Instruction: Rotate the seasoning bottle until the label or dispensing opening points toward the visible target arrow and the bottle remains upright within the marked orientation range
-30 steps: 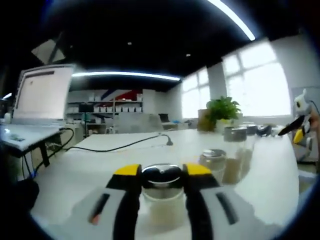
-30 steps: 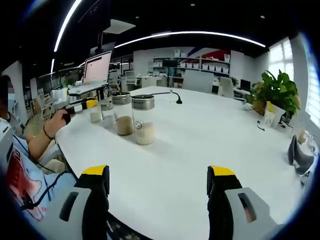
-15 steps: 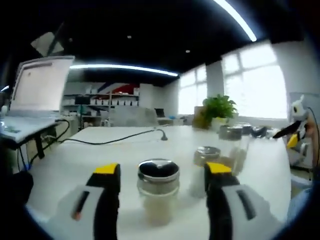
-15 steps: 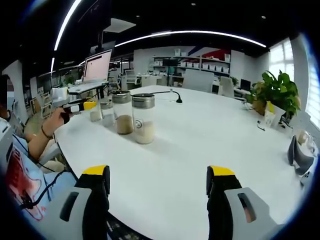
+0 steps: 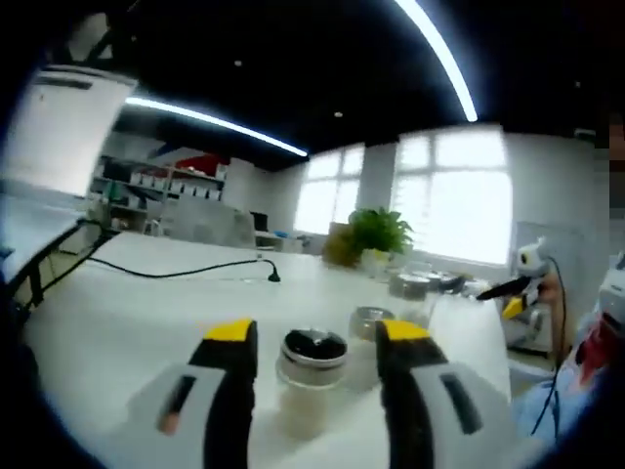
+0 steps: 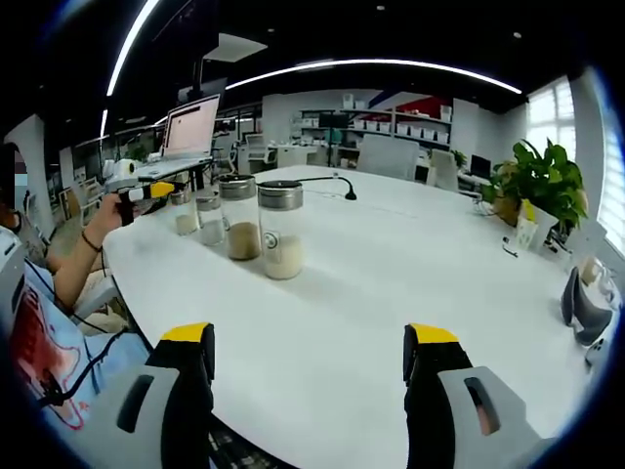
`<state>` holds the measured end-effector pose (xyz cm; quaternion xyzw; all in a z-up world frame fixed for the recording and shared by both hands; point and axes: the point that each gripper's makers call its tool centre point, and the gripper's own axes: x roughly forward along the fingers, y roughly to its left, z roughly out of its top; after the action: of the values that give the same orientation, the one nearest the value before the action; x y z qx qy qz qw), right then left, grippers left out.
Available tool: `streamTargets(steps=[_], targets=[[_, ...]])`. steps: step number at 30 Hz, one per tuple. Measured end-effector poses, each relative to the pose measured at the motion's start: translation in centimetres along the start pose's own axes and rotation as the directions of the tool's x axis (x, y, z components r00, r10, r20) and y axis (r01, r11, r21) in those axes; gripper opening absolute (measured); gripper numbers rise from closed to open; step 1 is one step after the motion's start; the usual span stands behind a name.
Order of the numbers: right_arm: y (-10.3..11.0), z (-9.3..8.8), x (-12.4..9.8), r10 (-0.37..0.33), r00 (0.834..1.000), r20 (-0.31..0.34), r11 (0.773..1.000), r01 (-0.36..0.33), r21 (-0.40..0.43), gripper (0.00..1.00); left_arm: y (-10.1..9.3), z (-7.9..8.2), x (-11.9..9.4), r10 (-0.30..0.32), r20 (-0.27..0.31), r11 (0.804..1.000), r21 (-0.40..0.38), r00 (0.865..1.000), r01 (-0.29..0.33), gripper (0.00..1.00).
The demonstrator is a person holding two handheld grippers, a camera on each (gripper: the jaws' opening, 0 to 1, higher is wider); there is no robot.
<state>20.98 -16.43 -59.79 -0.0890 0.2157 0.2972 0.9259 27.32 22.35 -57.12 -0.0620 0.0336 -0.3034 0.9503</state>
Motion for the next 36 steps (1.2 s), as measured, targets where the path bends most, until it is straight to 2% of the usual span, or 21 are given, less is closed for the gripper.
streamTargets(steps=[1,2,6,7,9,15,23,31,36], targets=[[0.0,0.0,0.0,0.0,1.0,0.001,1.0,0.0,-0.002,0.81,0.6,-0.2,0.0,0.032,-0.014,0.999,0.007,0.999,-0.031,0.46],[0.2,0.1,0.1,0.004,1.0,0.003,1.0,-0.004,-0.009,0.81,0.6,-0.4,0.2,0.027,-0.027,0.999,0.021,0.999,-0.027,0.46],[0.7,0.0,0.4,0.02,1.0,-0.008,1.0,-0.02,-0.02,0.82,0.3,0.1,0.8,-0.018,-0.005,1.0,-0.011,1.0,0.018,0.46],[0.6,-0.2,0.5,0.014,1.0,-0.016,1.0,-0.015,-0.019,0.82,0.2,0.1,1.0,-0.019,-0.01,1.0,-0.003,1.0,0.019,0.46],[0.6,-0.2,0.5,0.014,1.0,-0.018,1.0,-0.014,-0.02,0.82,0.1,-0.6,1.1,-0.019,-0.059,0.998,0.065,0.998,0.023,0.45],[0.7,-0.1,0.5,0.024,1.0,-0.016,0.999,-0.024,-0.023,0.82,-0.7,-1.0,1.7,-0.052,-0.063,0.997,0.057,0.997,0.056,0.4],[0.3,-0.1,0.2,0.008,1.0,-0.015,0.999,-0.009,-0.037,0.82,-0.5,-1.6,2.4,-0.021,-0.066,0.996,0.084,0.998,0.026,0.35],[0.2,-0.1,0.0,-0.003,1.0,-0.015,0.999,0.002,-0.04,0.82,-0.4,-1.6,2.2,-0.01,-0.054,0.996,0.092,0.998,0.015,0.34],[0.2,0.0,0.0,-0.001,1.0,-0.016,0.999,0.0,-0.043,0.82,-0.4,-1.6,2.2,0.022,-0.06,0.995,0.093,0.998,-0.016,0.34]])
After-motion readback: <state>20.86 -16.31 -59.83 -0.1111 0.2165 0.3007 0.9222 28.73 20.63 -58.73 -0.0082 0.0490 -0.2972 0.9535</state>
